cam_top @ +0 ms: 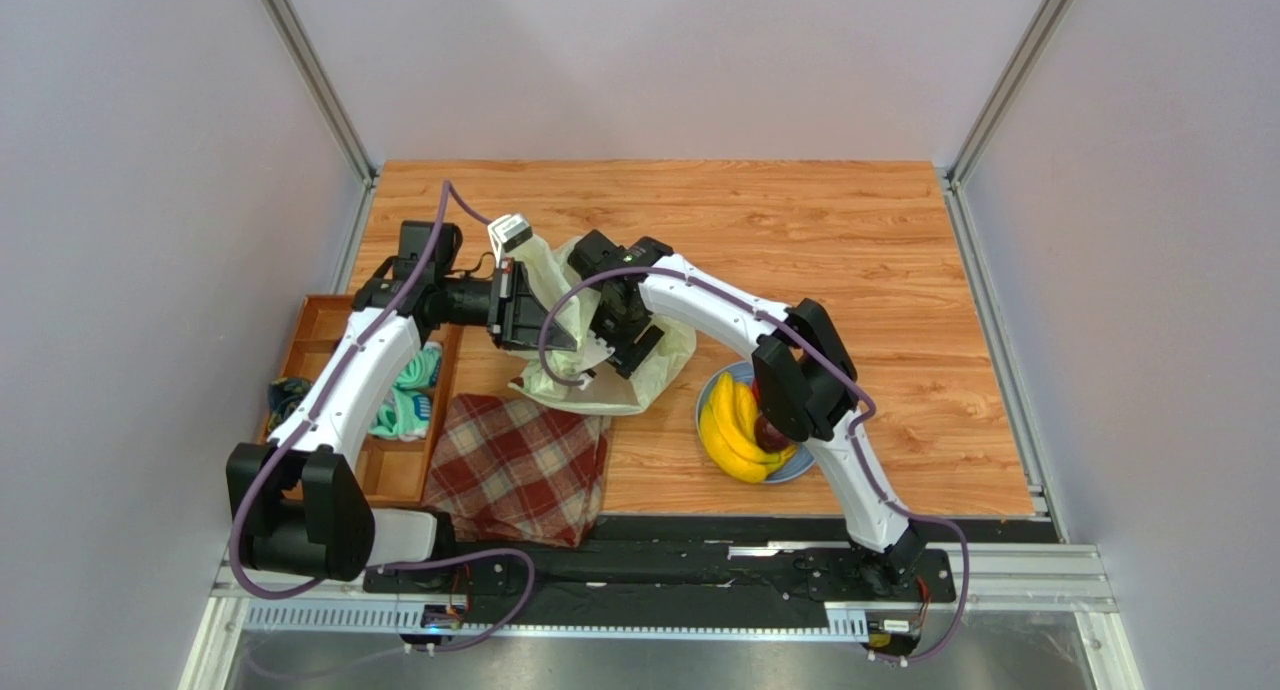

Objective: Take the fake fruits out of the plastic bag
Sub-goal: Adjust the plastic bag at the center of the board.

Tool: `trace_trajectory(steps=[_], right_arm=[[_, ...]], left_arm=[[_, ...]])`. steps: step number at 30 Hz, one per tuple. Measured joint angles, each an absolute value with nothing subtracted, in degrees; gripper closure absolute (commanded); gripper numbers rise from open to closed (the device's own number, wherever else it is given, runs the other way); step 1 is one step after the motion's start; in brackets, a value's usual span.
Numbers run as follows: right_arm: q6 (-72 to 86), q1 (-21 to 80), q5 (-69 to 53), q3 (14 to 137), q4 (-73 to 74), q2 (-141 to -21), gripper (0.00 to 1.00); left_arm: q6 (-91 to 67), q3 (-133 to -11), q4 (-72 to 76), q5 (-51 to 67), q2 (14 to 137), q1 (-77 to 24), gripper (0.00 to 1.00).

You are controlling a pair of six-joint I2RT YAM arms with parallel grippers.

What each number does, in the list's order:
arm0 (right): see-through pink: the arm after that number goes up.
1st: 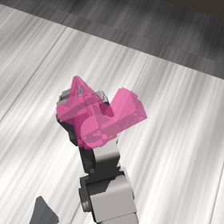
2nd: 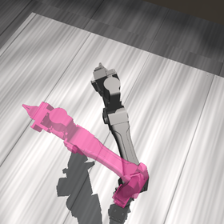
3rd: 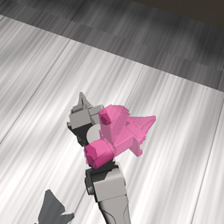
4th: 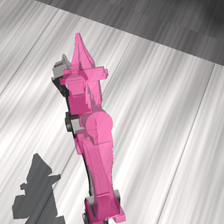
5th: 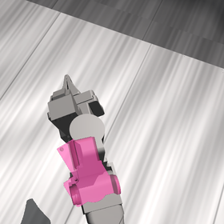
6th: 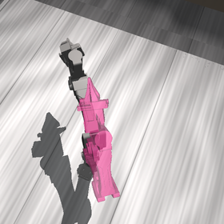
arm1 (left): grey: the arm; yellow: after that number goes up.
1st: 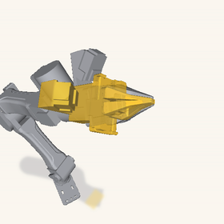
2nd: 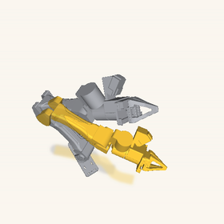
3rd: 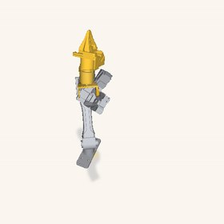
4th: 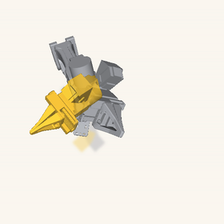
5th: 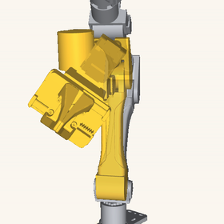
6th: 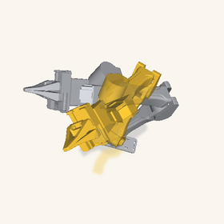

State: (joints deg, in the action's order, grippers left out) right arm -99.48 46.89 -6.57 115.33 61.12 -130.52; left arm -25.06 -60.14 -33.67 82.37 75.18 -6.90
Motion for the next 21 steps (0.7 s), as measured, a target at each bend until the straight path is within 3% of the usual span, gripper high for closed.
trace_trajectory(steps=[12, 21], right_arm=[[-99.8, 46.1, -9.0, 109.0, 63.6, -127.8, 0.17], [-88.9, 46.5, -9.9, 108.1, 62.9, -122.9, 0.17]], left_arm=[[-26.7, -59.9, -33.4, 82.1, 74.3, -7.4, 1.00], [-28.3, -62.5, -33.8, 83.3, 73.8, -7.5, 1.00]])
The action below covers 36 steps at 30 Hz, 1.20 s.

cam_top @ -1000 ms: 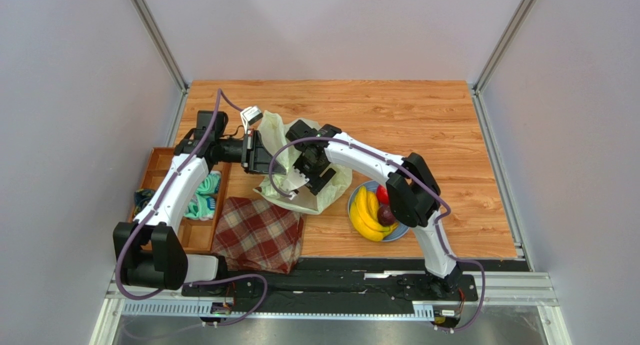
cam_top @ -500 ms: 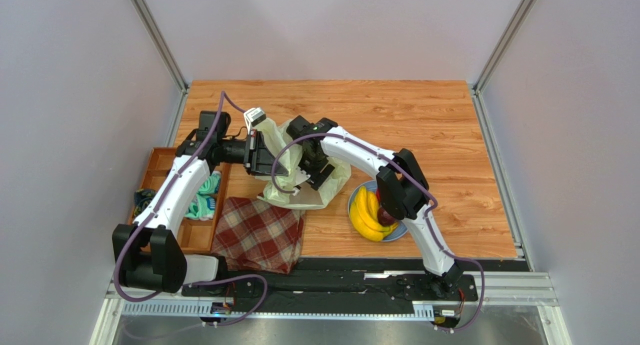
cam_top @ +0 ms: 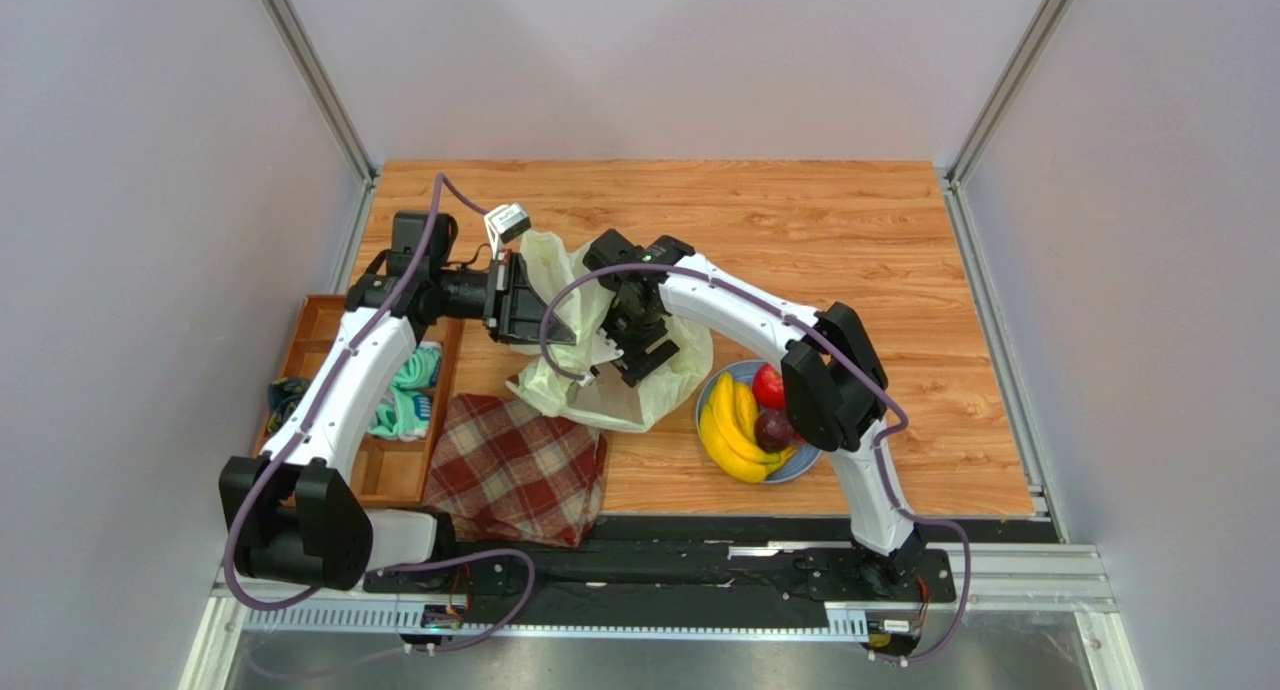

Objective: Take the fake fruits out of the plastic bag
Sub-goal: Adjust the plastic bag at the center of the board.

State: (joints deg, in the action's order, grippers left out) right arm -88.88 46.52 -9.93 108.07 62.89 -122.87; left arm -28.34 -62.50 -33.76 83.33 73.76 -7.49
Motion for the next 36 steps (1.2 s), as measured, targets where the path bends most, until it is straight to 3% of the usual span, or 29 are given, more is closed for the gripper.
trace_trajectory(steps=[12, 17, 28, 36], right_arm=[[-57.8, 50.0, -17.8, 110.2, 63.5, -112.0, 0.20], [-50.3, 53.1, -18.8, 103.2, 60.1, -106.1, 0.22], [-43.9, 53.6, -14.0, 94.8, 47.8, -114.5, 0.20], [-39.4, 53.6, -13.0, 96.5, 43.2, -119.1, 0.16]], left_arm=[[-36.4, -69.4, -32.6, 83.5, 61.6, -10.8, 1.00], [-37.7, -70.0, -33.2, 83.8, 57.2, -11.0, 1.00], [-37.4, -52.2, -35.7, 82.8, 59.1, -10.7, 1.00], [-37.4, -49.0, -35.6, 81.9, 58.3, -10.7, 1.00]])
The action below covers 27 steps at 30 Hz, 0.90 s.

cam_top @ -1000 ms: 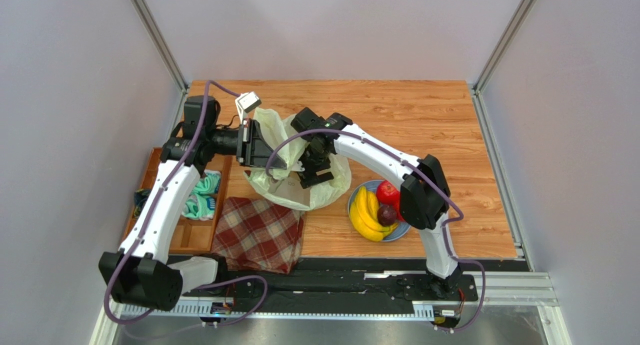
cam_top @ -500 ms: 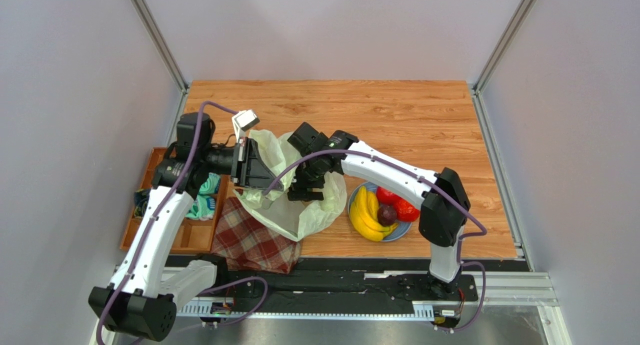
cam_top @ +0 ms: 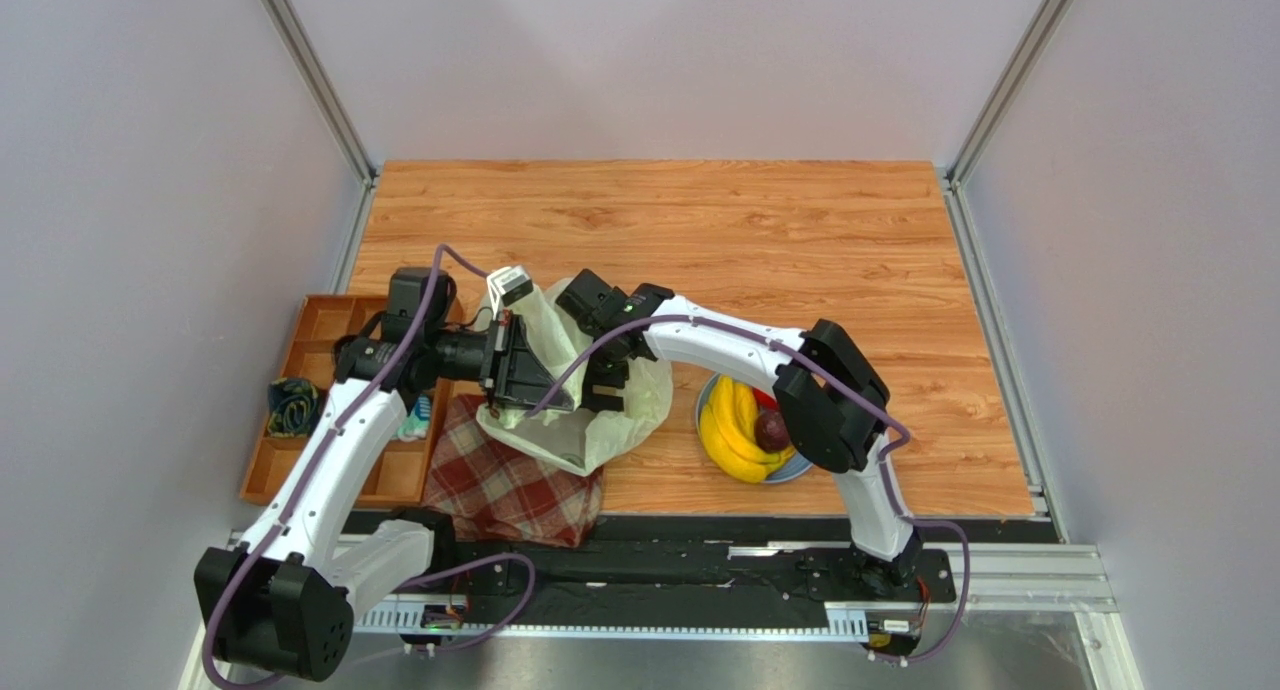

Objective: Take the fake fruits out of the plastic bag
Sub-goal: Adjust the plastic bag at the center of the board.

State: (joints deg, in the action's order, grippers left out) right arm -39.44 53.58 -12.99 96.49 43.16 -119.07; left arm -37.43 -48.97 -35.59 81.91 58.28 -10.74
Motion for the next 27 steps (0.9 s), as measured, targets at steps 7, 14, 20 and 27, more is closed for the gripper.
trace_trajectory(steps=[7, 14, 20, 27], right_arm=[[-35.6, 53.6, -16.4, 98.9, 42.3, -119.1, 0.16], [-25.6, 53.6, -19.5, 100.6, 41.2, -119.1, 0.16], [-18.6, 53.6, -23.3, 103.9, 41.5, -120.4, 0.19], [-17.4, 52.7, -19.9, 90.3, 42.3, -113.0, 0.16]], left_arm=[[-37.3, -48.5, -35.6, 80.9, 54.8, -10.6, 1.00], [-35.8, -48.6, -35.9, 78.3, 52.4, -9.8, 1.00], [-33.1, -51.4, -37.8, 77.7, 51.3, -5.7, 1.00], [-35.0, -49.3, -38.7, 83.9, 53.5, 7.8, 0.49]])
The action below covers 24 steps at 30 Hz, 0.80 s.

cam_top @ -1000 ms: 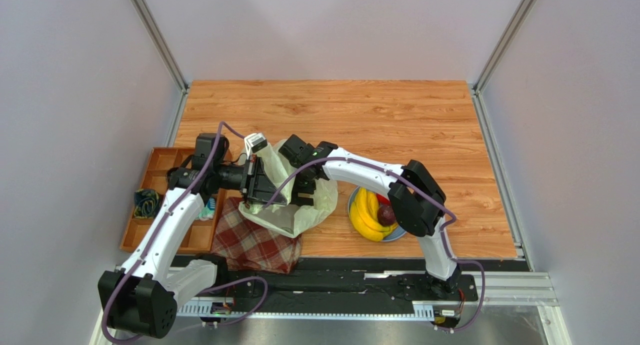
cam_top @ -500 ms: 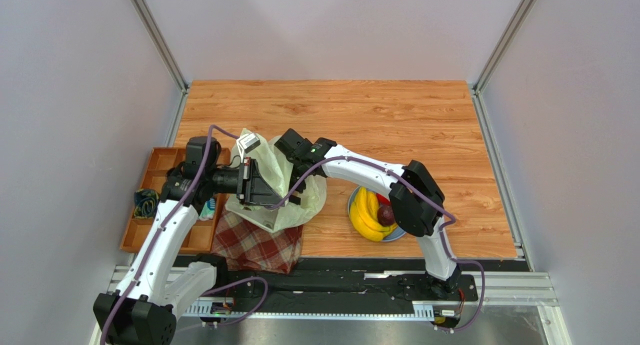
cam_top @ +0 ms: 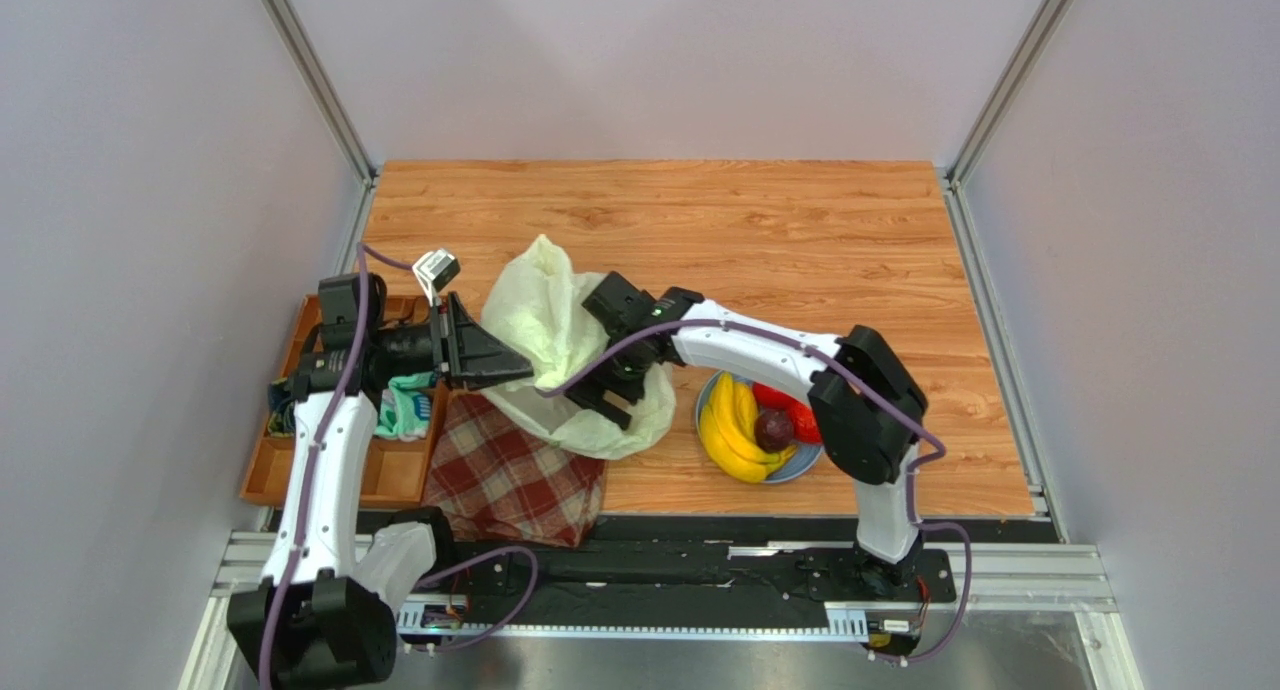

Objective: Take the fake fruits out of the plastic bag
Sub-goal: Adjust the plastic bag at the center of the board.

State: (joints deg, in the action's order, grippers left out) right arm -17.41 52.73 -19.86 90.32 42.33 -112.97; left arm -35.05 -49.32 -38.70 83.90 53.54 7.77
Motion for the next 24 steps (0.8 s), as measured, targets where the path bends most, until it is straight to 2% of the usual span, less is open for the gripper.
trace_trajectory(steps=[1, 2, 3, 4, 10, 14, 19, 24], right_arm=[[-17.9, 52.5, -18.9, 86.9, 42.4, -110.8, 0.16], [-18.6, 52.4, -17.9, 84.4, 42.8, -109.2, 0.15], [-19.5, 52.2, -16.8, 82.6, 43.4, -107.4, 0.14], [-20.5, 52.1, -15.6, 81.6, 43.8, -105.8, 0.14], [-25.0, 52.1, -14.7, 82.3, 41.3, -96.7, 0.15], [-23.9, 51.9, -14.1, 86.2, 39.0, -96.6, 0.18], [-20.2, 50.5, -10.6, 85.4, 34.5, -99.9, 0.19], [-17.3, 48.1, -10.4, 83.1, 35.1, -101.4, 0.19]], left_arm=[[-34.9, -49.4, -38.8, 84.2, 55.0, 8.1, 0.44], [-34.1, -49.6, -39.2, 84.0, 56.4, 8.3, 0.25], [-33.5, -50.2, -40.5, 83.4, 58.1, 8.4, 0.12], [-31.9, -51.0, -41.6, 82.3, 59.3, 8.4, 0.08], [-22.1, -65.6, -49.5, 70.7, 61.6, 8.4, 0.07], [-19.2, -69.6, -49.4, 61.7, 61.5, 8.4, 0.06], [-19.5, -65.5, -47.9, 55.4, 63.5, 8.4, 0.05], [-23.0, -52.5, -43.5, 55.3, 60.6, 8.4, 0.05]])
